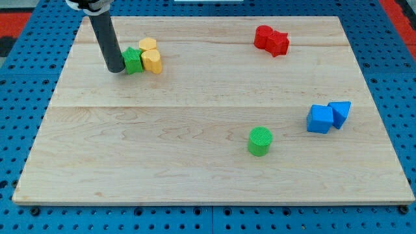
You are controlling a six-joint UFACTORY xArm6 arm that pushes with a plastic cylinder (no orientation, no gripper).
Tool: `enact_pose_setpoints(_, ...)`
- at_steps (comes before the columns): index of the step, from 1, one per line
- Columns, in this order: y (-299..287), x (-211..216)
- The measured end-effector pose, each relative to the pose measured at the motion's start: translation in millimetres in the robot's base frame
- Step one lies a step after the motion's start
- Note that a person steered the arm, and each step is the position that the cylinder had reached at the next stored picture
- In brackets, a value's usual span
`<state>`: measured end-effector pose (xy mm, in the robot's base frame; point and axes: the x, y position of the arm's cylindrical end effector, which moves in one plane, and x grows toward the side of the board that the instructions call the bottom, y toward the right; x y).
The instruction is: Slightly move the green circle towards the bottom
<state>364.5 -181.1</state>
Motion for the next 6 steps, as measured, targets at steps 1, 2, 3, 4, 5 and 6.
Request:
enact_pose_setpoints(1,37,67)
enact_pose_setpoints(2,134,59)
enact_pose_setpoints(3,185,95)
enact_pose_setpoints(4,233,85)
enact_pose_setpoints(5,250,126)
enact_pose_setpoints(6,330,138)
